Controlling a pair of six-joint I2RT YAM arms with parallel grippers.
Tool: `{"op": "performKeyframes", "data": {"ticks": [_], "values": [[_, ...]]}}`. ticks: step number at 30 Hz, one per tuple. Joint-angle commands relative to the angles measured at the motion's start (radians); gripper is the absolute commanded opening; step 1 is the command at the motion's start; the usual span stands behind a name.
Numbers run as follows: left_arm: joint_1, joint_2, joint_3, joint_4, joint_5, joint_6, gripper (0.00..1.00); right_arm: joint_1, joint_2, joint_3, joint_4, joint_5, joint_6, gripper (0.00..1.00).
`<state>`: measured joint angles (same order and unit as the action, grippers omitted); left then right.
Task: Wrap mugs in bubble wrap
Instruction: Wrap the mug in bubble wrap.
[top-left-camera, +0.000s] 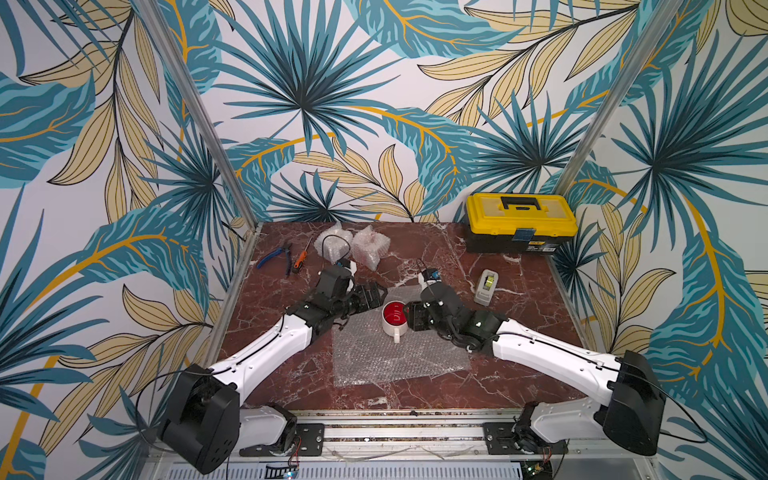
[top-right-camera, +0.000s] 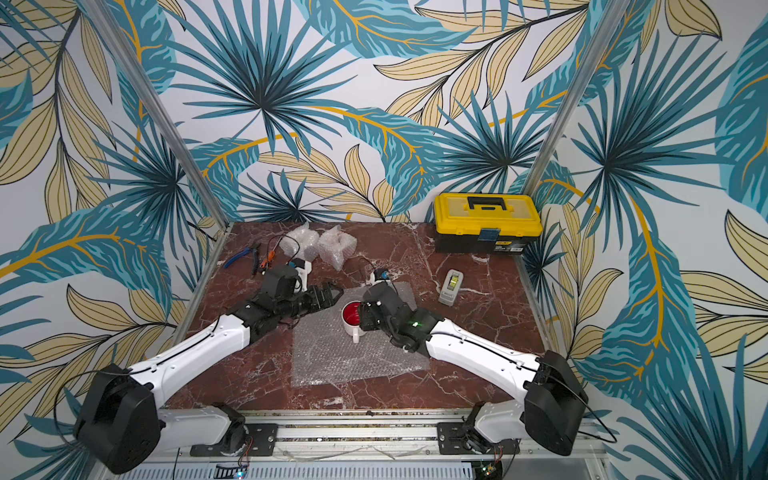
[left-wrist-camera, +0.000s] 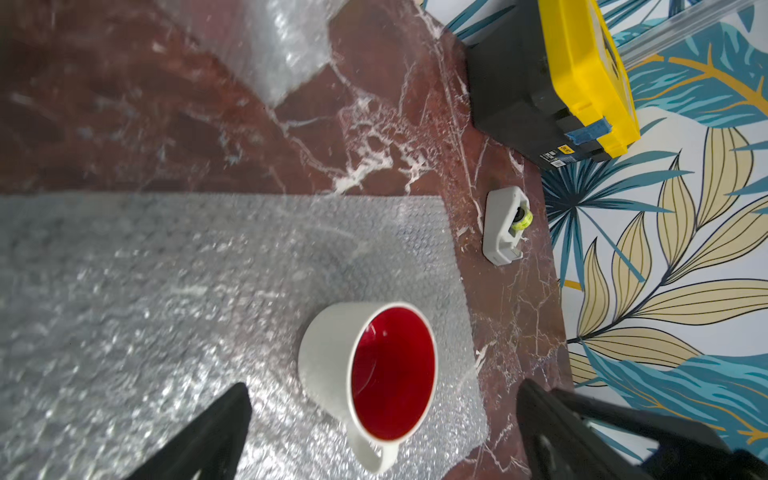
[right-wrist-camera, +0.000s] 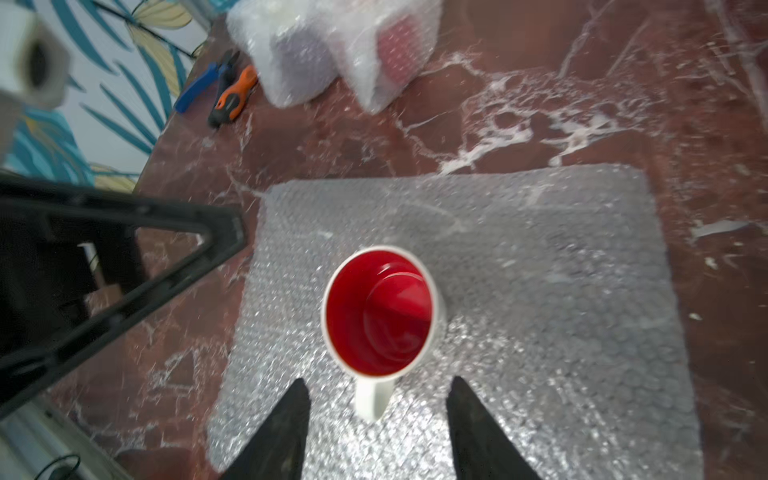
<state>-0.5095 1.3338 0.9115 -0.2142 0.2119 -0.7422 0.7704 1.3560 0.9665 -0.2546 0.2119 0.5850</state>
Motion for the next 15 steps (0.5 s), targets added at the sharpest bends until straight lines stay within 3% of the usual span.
{"op": "performKeyframes", "data": {"ticks": [1,10,15], "values": [[-0.044,0.078,0.116,-0.117,-0.053,0.108,1.00,-0.171,0.040,-0.053,-0.002,-0.167,-0.080,0.58],[-0.111,0.323,0.378,-0.148,-0.029,0.152,1.00,-0.513,0.379,0.199,-0.163,-0.601,-0.186,0.53],[-0.146,0.428,0.504,-0.196,-0.024,0.171,1.00,-0.572,0.518,0.338,-0.244,-0.588,-0.229,0.52]]}}
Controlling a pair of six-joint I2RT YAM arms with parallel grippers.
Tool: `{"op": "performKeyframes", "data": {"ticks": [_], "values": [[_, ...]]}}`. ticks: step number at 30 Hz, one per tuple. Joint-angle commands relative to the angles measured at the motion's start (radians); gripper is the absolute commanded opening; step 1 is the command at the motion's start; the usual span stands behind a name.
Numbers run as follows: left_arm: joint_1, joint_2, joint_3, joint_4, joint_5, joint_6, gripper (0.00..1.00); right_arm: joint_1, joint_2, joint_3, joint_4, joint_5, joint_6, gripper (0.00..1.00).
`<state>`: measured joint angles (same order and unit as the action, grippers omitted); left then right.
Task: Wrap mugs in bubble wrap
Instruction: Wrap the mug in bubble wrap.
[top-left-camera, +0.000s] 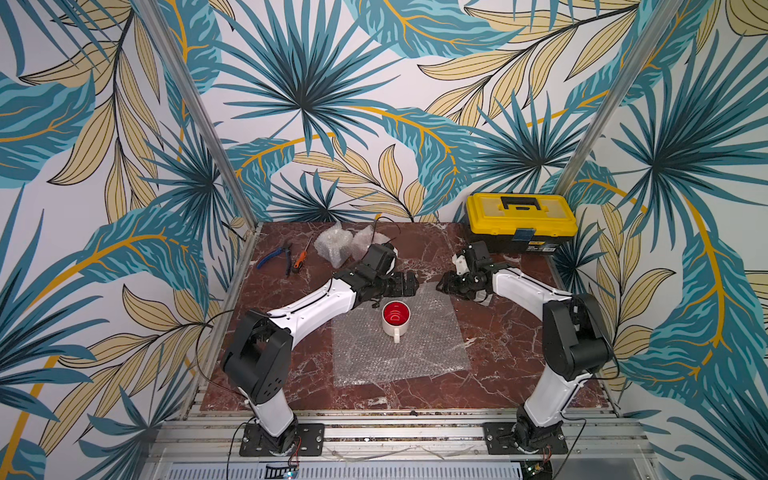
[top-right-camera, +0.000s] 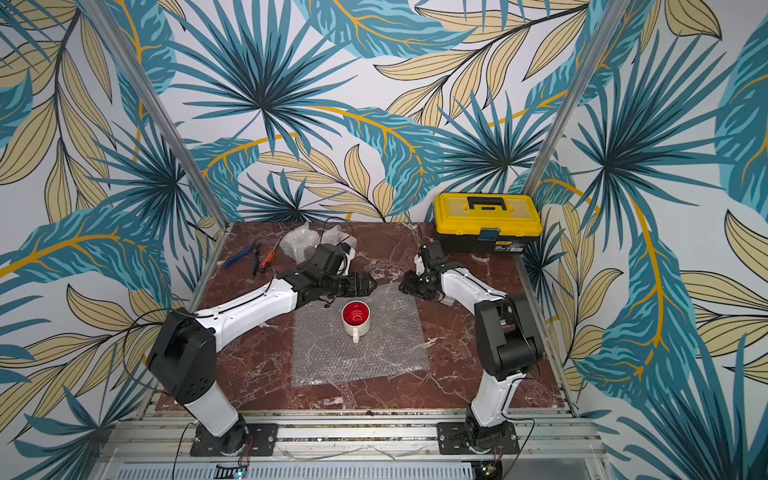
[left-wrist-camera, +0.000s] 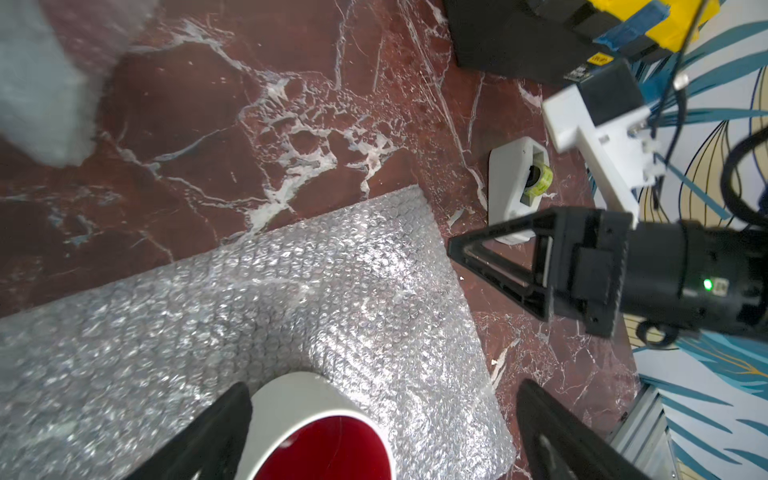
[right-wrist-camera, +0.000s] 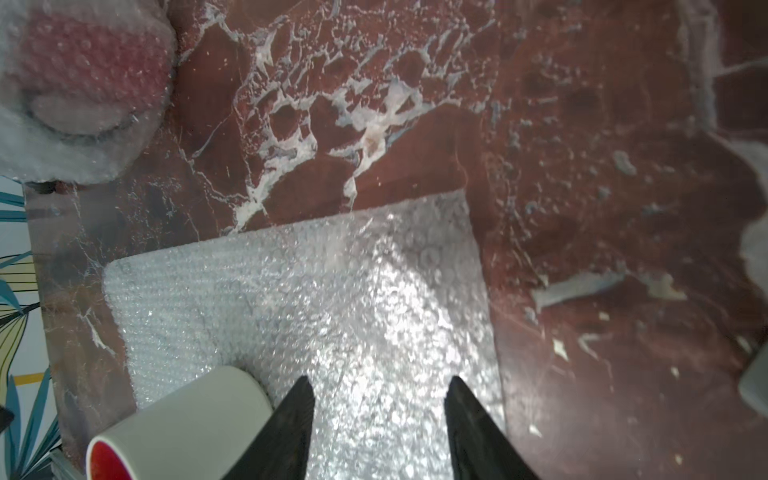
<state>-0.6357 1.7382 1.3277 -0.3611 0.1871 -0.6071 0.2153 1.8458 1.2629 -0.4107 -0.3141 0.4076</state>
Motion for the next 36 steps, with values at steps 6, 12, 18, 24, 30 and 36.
{"op": "performKeyframes", "data": {"ticks": [6,12,18,24,30,36], "values": [[-0.040,0.056,0.109,-0.056,0.008,0.029,1.00,-0.099,0.141,0.138,-0.161,-0.101,-0.065,0.52],[-0.042,0.056,0.089,-0.056,0.007,0.033,1.00,-0.122,0.220,0.214,-0.256,-0.132,-0.104,0.50],[-0.042,0.051,0.089,-0.056,0.000,0.041,1.00,-0.146,0.280,0.258,-0.280,-0.197,-0.101,0.50],[-0.042,0.047,0.084,-0.056,-0.005,0.045,1.00,-0.155,0.324,0.295,-0.301,-0.229,-0.114,0.49],[-0.042,0.034,0.072,-0.056,-0.021,0.046,1.00,-0.159,0.372,0.320,-0.295,-0.319,-0.115,0.49],[-0.040,0.026,0.064,-0.057,-0.022,0.044,1.00,-0.154,0.415,0.328,-0.269,-0.463,-0.118,0.49]]}}
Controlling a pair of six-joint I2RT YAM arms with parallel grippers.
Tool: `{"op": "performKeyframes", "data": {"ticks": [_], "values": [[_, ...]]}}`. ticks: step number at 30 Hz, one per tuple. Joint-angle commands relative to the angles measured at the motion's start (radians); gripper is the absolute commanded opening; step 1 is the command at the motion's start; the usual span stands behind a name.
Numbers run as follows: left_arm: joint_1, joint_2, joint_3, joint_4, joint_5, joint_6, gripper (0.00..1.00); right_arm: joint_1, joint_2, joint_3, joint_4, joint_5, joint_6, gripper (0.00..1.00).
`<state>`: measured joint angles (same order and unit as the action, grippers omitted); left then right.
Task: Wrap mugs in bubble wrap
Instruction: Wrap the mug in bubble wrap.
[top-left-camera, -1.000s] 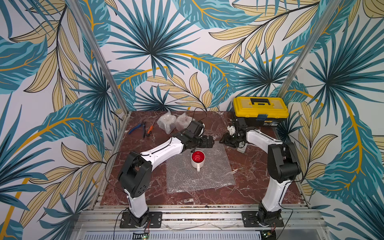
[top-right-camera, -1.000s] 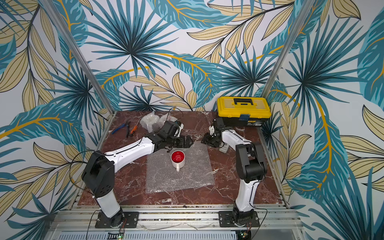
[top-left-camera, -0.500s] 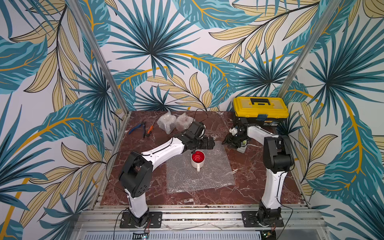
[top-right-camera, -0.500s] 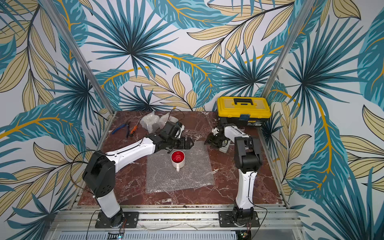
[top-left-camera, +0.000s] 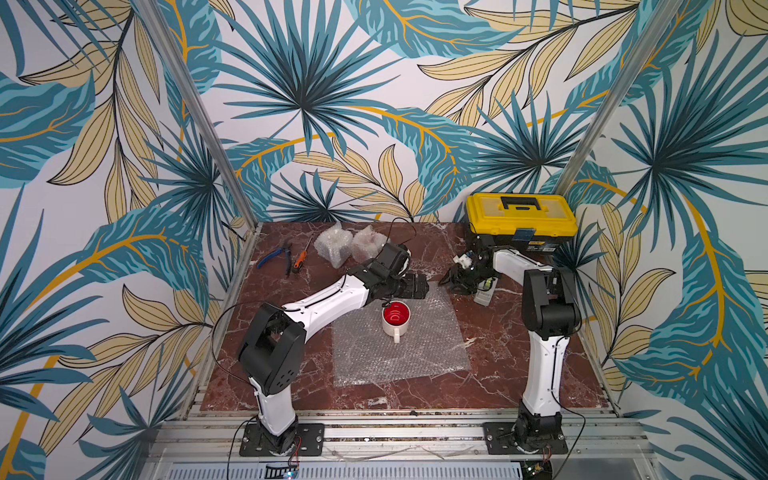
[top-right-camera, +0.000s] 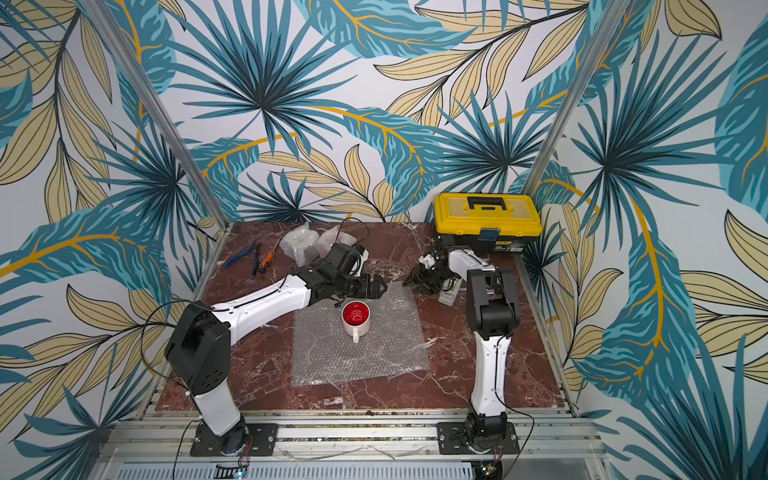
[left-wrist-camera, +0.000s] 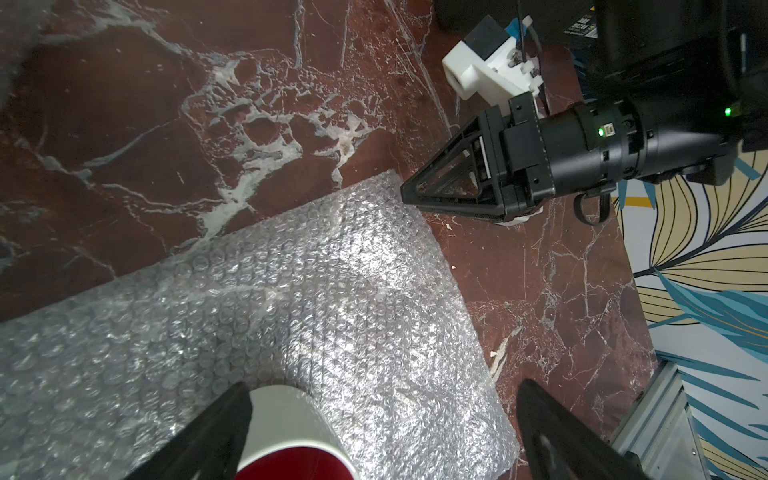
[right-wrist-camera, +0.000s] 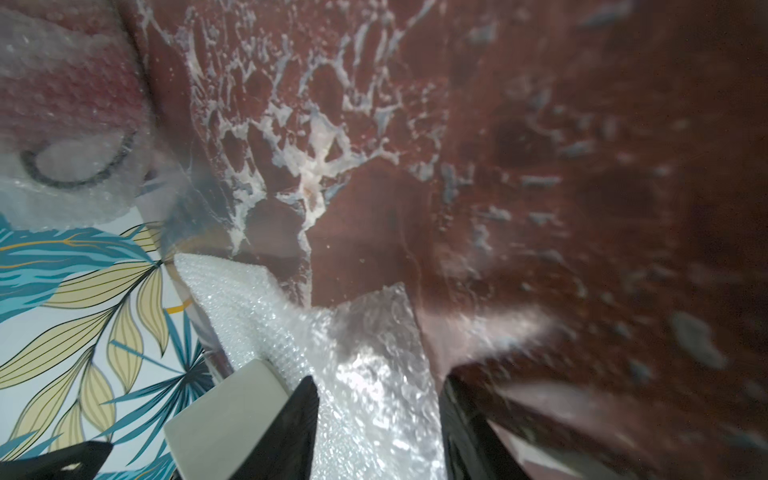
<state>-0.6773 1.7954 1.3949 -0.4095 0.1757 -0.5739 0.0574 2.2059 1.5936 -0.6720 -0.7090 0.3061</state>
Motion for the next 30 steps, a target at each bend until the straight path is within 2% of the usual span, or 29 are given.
{"op": "performKeyframes", "data": {"ticks": [1,5,10,15,18,23,26,30], "values": [[0.002,-0.031,-0.004,-0.008,-0.011,0.010,1.00,0.004,0.057,-0.003,-0.007,-0.075,-0.017,0.49],[0.005,-0.037,-0.018,-0.008,-0.013,-0.001,1.00,0.005,0.062,-0.012,0.018,-0.124,-0.014,0.49],[0.011,-0.057,-0.044,-0.003,-0.016,-0.006,1.00,0.004,0.011,-0.088,0.192,-0.259,0.057,0.49],[0.019,-0.073,-0.063,0.006,-0.016,-0.013,1.00,0.004,-0.075,-0.217,0.442,-0.366,0.200,0.50],[0.021,-0.078,-0.068,0.009,-0.014,-0.017,1.00,0.005,-0.131,-0.303,0.632,-0.394,0.302,0.51],[0.022,-0.088,-0.079,0.012,-0.012,-0.020,1.00,0.011,-0.200,-0.432,0.842,-0.406,0.427,0.51],[0.024,-0.096,-0.088,0.014,-0.011,-0.021,1.00,0.017,-0.221,-0.459,0.817,-0.396,0.400,0.51],[0.027,-0.115,-0.108,0.022,-0.010,-0.027,1.00,0.029,-0.244,-0.451,0.647,-0.356,0.254,0.51]]}}
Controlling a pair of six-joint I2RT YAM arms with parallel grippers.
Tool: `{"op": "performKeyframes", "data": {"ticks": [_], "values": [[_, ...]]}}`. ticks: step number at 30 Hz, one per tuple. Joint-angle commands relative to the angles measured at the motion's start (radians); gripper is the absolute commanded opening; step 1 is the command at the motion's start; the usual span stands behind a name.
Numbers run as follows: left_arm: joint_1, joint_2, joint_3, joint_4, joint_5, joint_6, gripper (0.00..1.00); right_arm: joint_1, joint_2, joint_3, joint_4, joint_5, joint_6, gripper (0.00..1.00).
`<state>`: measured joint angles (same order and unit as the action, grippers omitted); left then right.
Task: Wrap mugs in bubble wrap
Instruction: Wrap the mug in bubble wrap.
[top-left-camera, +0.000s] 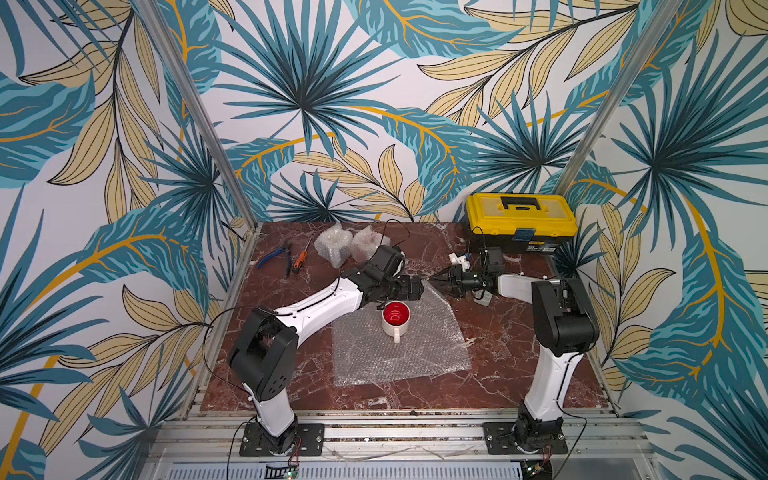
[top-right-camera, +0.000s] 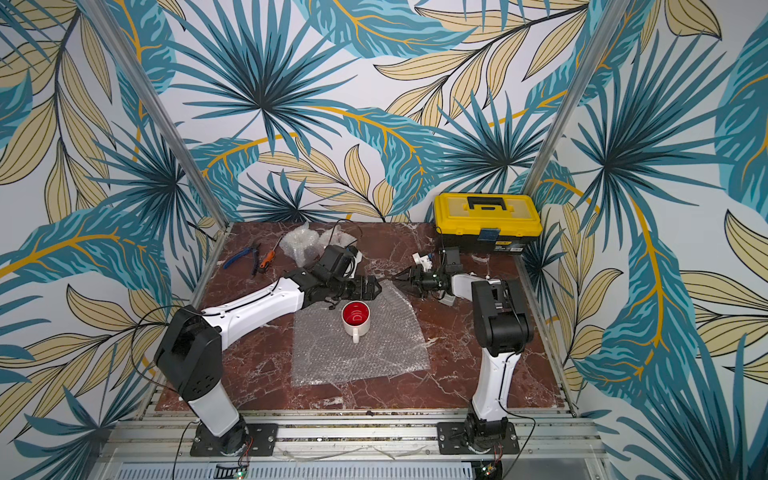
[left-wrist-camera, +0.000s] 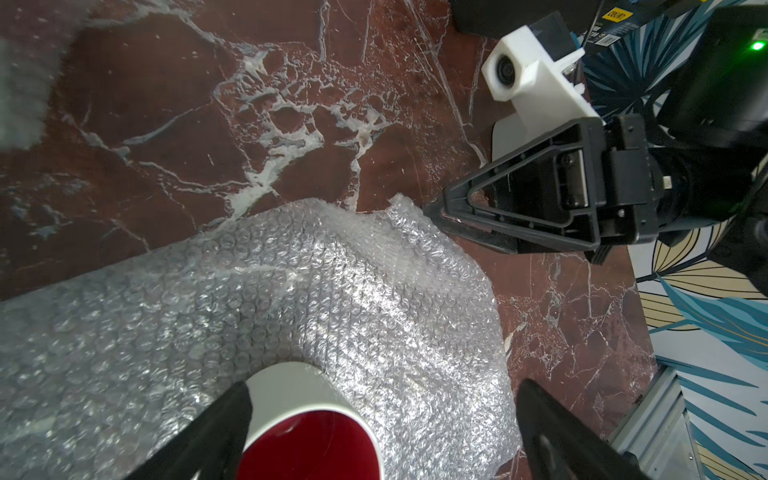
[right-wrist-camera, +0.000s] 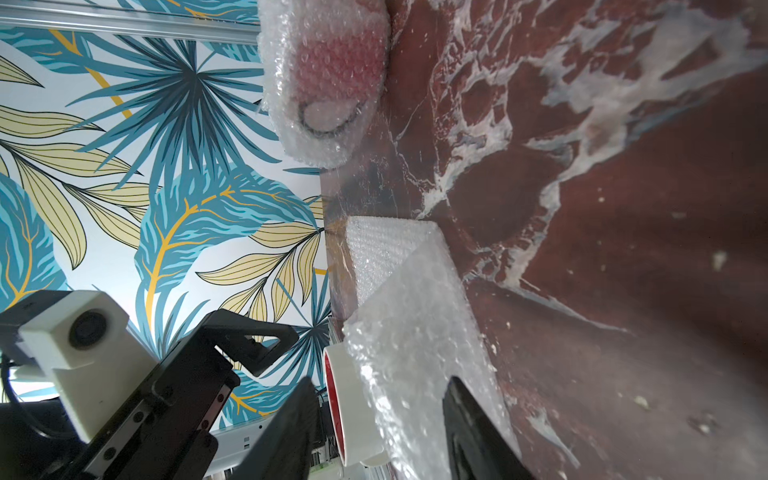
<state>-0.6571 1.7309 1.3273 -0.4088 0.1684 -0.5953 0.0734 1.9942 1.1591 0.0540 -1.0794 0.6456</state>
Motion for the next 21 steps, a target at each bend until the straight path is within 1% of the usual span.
{"op": "performKeyframes", "data": {"ticks": [1,4,8,13,15,17,21], "values": [[0.007,-0.055,-0.047,0.022,-0.003,-0.010,1.00,0.016,-0.041,-0.018,-0.110,0.024,-0.112,0.51],[0.008,-0.078,-0.070,0.029,-0.001,-0.021,1.00,0.026,-0.080,-0.025,-0.215,0.063,-0.195,0.51],[0.010,-0.122,-0.105,0.034,-0.002,-0.032,1.00,0.038,-0.144,-0.039,-0.372,0.147,-0.300,0.51],[0.013,-0.165,-0.142,0.034,-0.008,-0.042,1.00,0.059,-0.176,-0.041,-0.481,0.258,-0.386,0.50],[0.014,-0.175,-0.156,0.034,-0.008,-0.044,1.00,0.070,-0.175,-0.031,-0.516,0.314,-0.417,0.50],[0.014,-0.185,-0.168,0.034,-0.008,-0.046,1.00,0.078,-0.166,-0.017,-0.541,0.337,-0.439,0.50],[0.016,-0.200,-0.185,0.035,-0.014,-0.050,1.00,0.086,-0.161,-0.008,-0.498,0.366,-0.420,0.48]]}}
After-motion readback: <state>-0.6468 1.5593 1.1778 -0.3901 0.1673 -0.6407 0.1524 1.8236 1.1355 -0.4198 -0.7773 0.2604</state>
